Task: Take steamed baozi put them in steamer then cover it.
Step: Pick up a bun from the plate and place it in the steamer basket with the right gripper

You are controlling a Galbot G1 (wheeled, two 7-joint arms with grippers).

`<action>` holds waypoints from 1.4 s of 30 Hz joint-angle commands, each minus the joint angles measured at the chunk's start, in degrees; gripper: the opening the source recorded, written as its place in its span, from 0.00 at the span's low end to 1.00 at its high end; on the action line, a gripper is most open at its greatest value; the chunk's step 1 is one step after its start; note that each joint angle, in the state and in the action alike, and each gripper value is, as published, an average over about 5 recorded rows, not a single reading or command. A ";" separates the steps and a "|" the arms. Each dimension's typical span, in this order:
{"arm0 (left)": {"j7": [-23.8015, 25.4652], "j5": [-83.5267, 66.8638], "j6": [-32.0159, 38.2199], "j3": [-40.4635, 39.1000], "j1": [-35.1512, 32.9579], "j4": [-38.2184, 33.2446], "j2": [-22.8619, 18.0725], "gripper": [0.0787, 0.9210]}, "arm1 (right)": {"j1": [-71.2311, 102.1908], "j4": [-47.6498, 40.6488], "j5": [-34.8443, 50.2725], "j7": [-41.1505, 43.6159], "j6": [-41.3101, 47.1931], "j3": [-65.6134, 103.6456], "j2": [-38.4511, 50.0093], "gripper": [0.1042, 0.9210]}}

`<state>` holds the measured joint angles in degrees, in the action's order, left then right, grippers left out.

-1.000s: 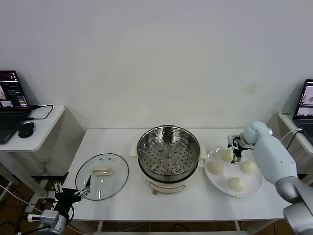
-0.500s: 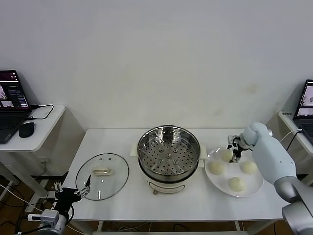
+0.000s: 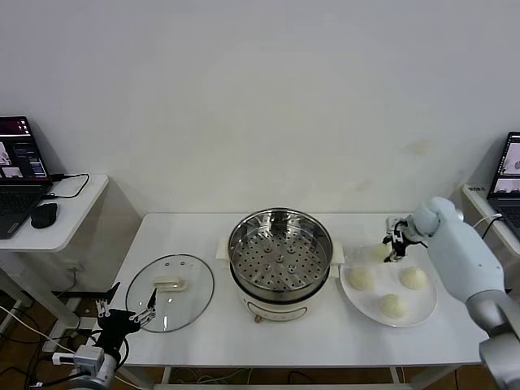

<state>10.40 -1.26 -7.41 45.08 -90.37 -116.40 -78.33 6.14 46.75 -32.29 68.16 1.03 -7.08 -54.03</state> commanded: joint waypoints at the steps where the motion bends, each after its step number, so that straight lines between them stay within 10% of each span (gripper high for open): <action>1: -0.07 0.08 -0.06 -0.30 0.06 -0.22 0.04 0.88 | -9.95 5.60 14.16 5.12 2.31 -9.59 3.05 0.58; 16: -0.91 -0.28 -0.13 -0.03 0.22 -1.24 -0.04 0.88 | -35.95 -1.52 30.93 12.32 -5.96 -33.03 -12.83 0.58; 42: -1.10 0.93 -0.06 0.05 -0.14 0.98 -1.16 0.88 | -27.85 12.99 6.09 6.78 -43.58 -37.54 -16.89 0.59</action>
<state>9.28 -0.64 -7.48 45.12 -90.51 -115.96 -79.43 -22.16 56.40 -20.35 75.96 -33.82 -42.11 -70.16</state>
